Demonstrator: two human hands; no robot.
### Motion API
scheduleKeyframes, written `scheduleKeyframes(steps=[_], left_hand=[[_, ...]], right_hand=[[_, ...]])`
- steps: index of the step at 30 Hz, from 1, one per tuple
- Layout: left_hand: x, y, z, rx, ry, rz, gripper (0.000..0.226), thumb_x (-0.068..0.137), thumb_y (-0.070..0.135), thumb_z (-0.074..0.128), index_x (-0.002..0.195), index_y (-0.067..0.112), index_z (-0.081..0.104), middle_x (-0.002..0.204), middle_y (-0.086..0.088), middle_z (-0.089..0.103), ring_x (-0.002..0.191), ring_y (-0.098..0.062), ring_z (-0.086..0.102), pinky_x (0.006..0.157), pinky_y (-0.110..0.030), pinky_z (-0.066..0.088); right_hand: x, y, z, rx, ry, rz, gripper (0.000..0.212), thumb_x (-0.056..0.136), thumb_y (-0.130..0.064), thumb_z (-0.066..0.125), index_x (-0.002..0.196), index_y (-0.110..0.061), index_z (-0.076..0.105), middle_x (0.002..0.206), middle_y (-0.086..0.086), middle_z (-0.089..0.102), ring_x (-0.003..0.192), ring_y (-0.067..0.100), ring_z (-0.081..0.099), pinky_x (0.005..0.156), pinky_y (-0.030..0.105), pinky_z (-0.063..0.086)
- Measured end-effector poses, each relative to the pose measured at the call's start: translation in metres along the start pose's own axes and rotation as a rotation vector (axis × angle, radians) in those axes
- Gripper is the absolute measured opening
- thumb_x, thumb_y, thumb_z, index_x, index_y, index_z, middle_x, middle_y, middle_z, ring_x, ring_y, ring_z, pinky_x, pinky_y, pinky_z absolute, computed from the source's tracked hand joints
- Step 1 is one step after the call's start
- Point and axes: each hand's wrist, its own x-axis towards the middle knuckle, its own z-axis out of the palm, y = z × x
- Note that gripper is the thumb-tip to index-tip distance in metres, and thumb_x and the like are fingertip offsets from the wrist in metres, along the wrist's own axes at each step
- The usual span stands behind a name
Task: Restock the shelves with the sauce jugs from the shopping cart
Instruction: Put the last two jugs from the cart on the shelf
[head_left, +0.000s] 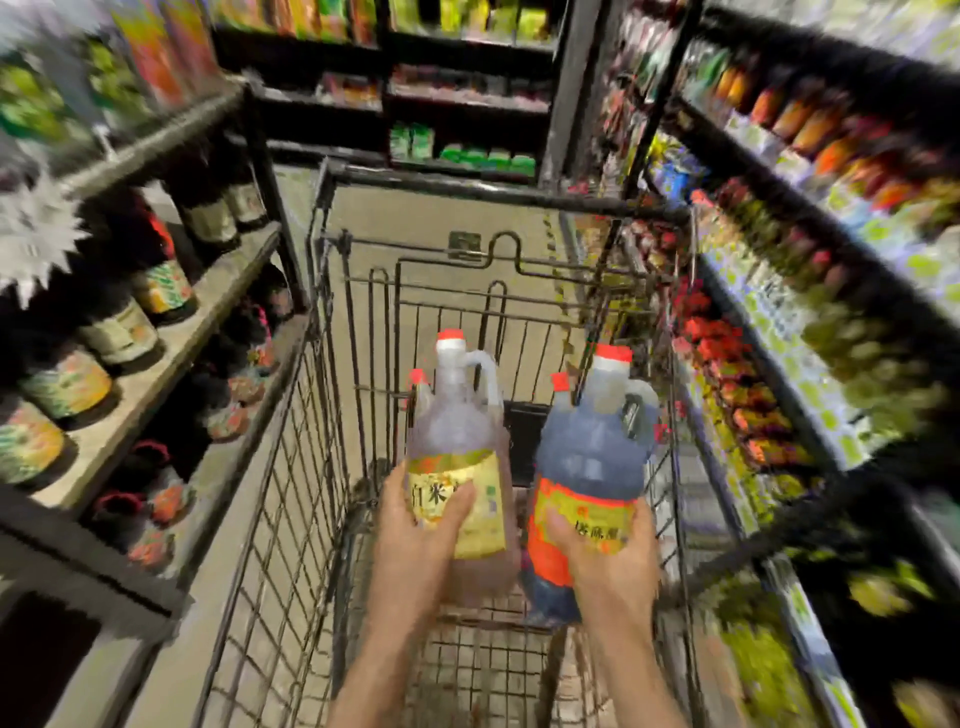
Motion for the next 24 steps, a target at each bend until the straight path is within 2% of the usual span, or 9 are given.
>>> scheduleKeyframes(steps=[3, 7, 11, 12, 14, 16, 19, 21, 24], left_hand=[[-0.02, 0.04, 0.008, -0.024, -0.032, 0.082, 0.074, 0.065, 0.041, 0.07, 0.13, 0.016, 0.045, 0.106, -0.004, 0.066, 0.086, -0.009, 0.066, 0.072, -0.027, 0.053], [-0.05, 0.091, 0.016, -0.068, -0.077, 0.145, 0.08, 0.062, 0.049, 0.074, 0.13, 0.017, 0.047, 0.106, -0.005, 0.067, 0.09, -0.018, 0.067, 0.074, -0.032, 0.053], [-0.081, 0.142, 0.024, -0.144, -0.119, 0.168, 0.094, 0.055, 0.063, 0.076, 0.133, 0.021, 0.044, 0.111, -0.009, 0.067, 0.097, -0.025, 0.066, 0.088, -0.047, 0.052], [-0.089, 0.154, 0.026, -0.152, -0.129, 0.181, 0.092, 0.054, 0.063, 0.074, 0.131, 0.022, 0.045, 0.113, -0.01, 0.065, 0.099, -0.026, 0.065, 0.089, -0.048, 0.051], [-0.106, 0.177, 0.028, -0.173, -0.154, 0.234, 0.062, 0.06, 0.053, 0.069, 0.115, 0.027, 0.054, 0.108, -0.011, 0.067, 0.095, -0.027, 0.066, 0.085, -0.047, 0.053], [-0.121, 0.197, 0.031, -0.197, -0.189, 0.274, 0.041, 0.066, 0.044, 0.067, 0.102, 0.028, 0.056, 0.102, -0.012, 0.068, 0.091, -0.029, 0.067, 0.081, -0.047, 0.054], [-0.142, 0.22, 0.033, -0.243, -0.243, 0.314, 0.039, 0.07, 0.038, 0.074, 0.101, 0.025, 0.055, 0.101, -0.013, 0.068, 0.09, -0.029, 0.067, 0.077, -0.043, 0.055], [-0.156, 0.231, 0.033, -0.296, -0.294, 0.325, 0.031, 0.075, 0.032, 0.068, 0.101, 0.023, 0.054, 0.098, -0.011, 0.068, 0.085, -0.025, 0.068, 0.071, -0.036, 0.056], [-0.174, 0.243, 0.03, -0.341, -0.354, 0.335, 0.035, 0.074, 0.03, 0.07, 0.103, 0.017, 0.054, 0.094, -0.011, 0.068, 0.078, -0.02, 0.067, 0.063, -0.027, 0.056]], right_hand=[[-0.012, -0.041, -0.026, 0.055, 0.035, -0.065, 0.094, 0.035, -0.061, 0.066, 0.121, -0.027, 0.051, 0.114, 0.006, 0.062, 0.103, 0.025, 0.06, 0.09, 0.045, 0.048], [-0.024, -0.093, -0.064, 0.13, 0.023, -0.162, 0.088, 0.039, -0.061, 0.068, 0.12, -0.027, 0.052, 0.113, 0.005, 0.064, 0.102, 0.023, 0.062, 0.09, 0.045, 0.05], [-0.039, -0.141, -0.105, 0.167, 0.042, -0.26, 0.078, 0.04, -0.063, 0.067, 0.11, -0.032, 0.054, 0.105, -0.001, 0.067, 0.096, 0.019, 0.064, 0.086, 0.042, 0.051], [-0.045, -0.152, -0.116, 0.188, 0.047, -0.284, 0.072, 0.04, -0.062, 0.067, 0.104, -0.032, 0.055, 0.101, -0.004, 0.067, 0.092, 0.014, 0.065, 0.083, 0.036, 0.052], [-0.055, -0.172, -0.136, 0.22, 0.058, -0.332, 0.062, 0.041, -0.057, 0.07, 0.096, -0.032, 0.055, 0.093, -0.011, 0.066, 0.079, -0.001, 0.064, 0.072, 0.02, 0.05], [-0.066, -0.189, -0.155, 0.243, 0.061, -0.359, 0.059, 0.048, -0.045, 0.074, 0.101, -0.025, 0.056, 0.09, -0.008, 0.066, 0.068, -0.011, 0.061, 0.062, 0.007, 0.046], [-0.083, -0.206, -0.179, 0.262, 0.108, -0.391, 0.053, 0.061, -0.031, 0.08, 0.107, -0.018, 0.057, 0.088, -0.006, 0.066, 0.064, -0.013, 0.06, 0.059, 0.005, 0.046], [-0.096, -0.213, -0.193, 0.273, 0.155, -0.404, 0.046, 0.068, -0.023, 0.081, 0.107, -0.018, 0.057, 0.087, -0.007, 0.065, 0.066, -0.009, 0.061, 0.058, 0.008, 0.047], [-0.12, -0.223, -0.207, 0.291, 0.202, -0.425, 0.047, 0.065, -0.026, 0.081, 0.104, -0.019, 0.057, 0.086, -0.007, 0.064, 0.067, -0.007, 0.061, 0.06, 0.011, 0.047]])
